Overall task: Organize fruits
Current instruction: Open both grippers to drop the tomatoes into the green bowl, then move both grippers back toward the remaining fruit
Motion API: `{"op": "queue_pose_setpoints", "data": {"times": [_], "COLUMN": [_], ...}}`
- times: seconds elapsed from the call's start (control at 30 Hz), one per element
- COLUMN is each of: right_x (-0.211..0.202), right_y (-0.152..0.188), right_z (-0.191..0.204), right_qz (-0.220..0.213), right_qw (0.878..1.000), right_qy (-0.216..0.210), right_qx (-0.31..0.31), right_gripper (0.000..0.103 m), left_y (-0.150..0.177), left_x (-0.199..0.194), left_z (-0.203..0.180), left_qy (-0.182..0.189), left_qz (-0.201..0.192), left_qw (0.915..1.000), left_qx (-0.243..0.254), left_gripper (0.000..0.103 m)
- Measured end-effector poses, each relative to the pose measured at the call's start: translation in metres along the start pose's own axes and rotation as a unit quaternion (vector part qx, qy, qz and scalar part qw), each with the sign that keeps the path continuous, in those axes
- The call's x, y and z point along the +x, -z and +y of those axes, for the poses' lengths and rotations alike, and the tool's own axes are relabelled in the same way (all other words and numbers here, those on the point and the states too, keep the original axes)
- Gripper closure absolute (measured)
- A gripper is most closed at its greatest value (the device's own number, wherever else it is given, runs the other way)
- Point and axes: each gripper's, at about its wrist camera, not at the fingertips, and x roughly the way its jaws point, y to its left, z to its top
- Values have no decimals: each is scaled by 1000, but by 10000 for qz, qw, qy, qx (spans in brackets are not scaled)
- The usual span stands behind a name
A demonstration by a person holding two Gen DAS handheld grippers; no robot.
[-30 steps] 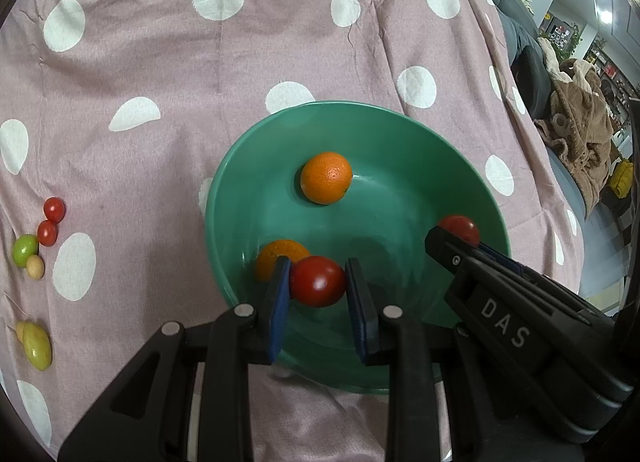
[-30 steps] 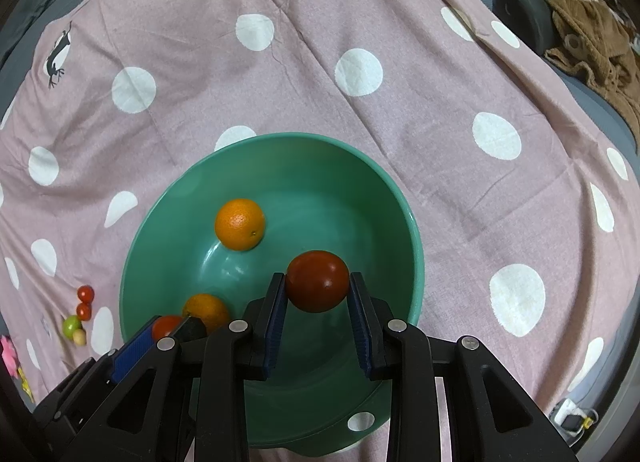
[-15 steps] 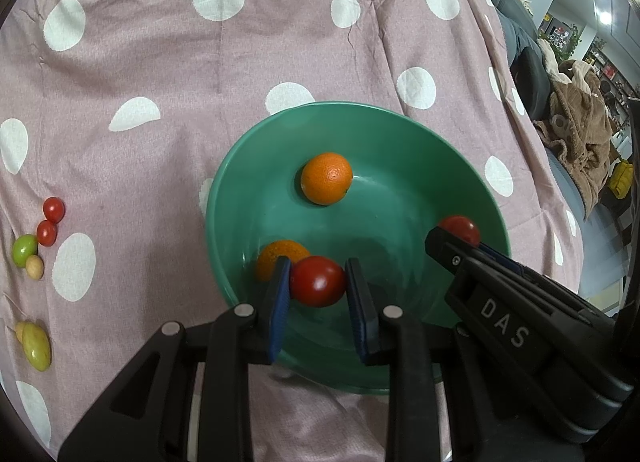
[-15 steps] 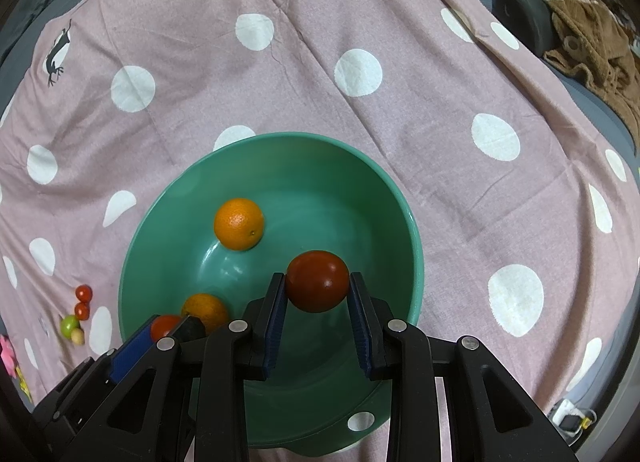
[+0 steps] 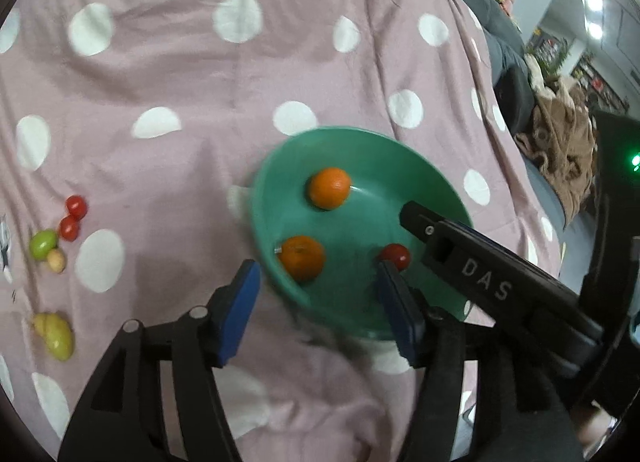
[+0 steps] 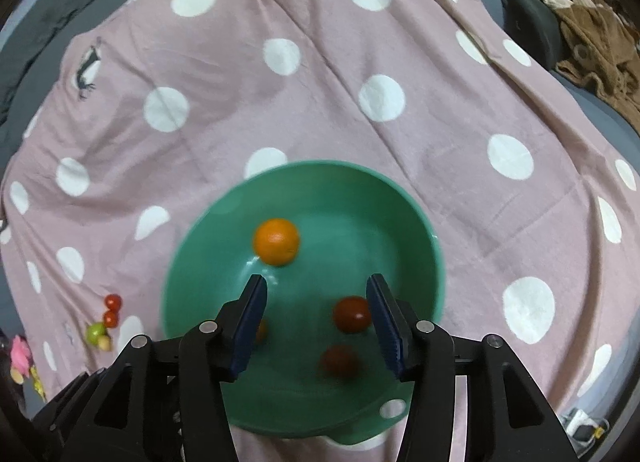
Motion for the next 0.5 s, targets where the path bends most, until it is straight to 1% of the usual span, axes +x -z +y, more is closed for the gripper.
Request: {"op": "queue_pose_setpoints", "data": {"times": [0.1, 0.17, 0.23, 0.3, 0.43, 0.47, 0.5], "right_x": [-2, -2, 0, 0, 0, 1, 1], "right_y": [2, 3, 6, 9, 17, 20, 22], "right_z": [14, 26, 38, 50, 73, 80, 85], "right_qz": [-16, 1, 17, 25, 42, 53, 60], "right_qw": [9998, 9992, 9984, 9974, 9945, 9933, 9927], "right_qy": [-1, -20, -36, -90, -221, -254, -263], "right_qx": [-211, -405, -567, -711, -1023, -1127, -1174], "right_gripper": [50, 50, 50, 50, 50, 50, 50], "left_y": [5, 9, 14, 19, 30, 32, 36], "left_x": [-15, -27, -37, -50, -72, -75, -80], "left_z": [25, 49, 70, 94, 137, 147, 161], "left_qy": [-134, -440, -653, -869, -1120, -1182, -1279], "left_qz": [-69, -101, -191, -234, -342, -366, -408], "left_qw": [9996, 9979, 9958, 9928, 9867, 9847, 9806], "left_qx": [-235, -455, -617, -793, -1125, -1227, -1425], "left_gripper": [35, 35, 35, 34, 32, 32, 32]}}
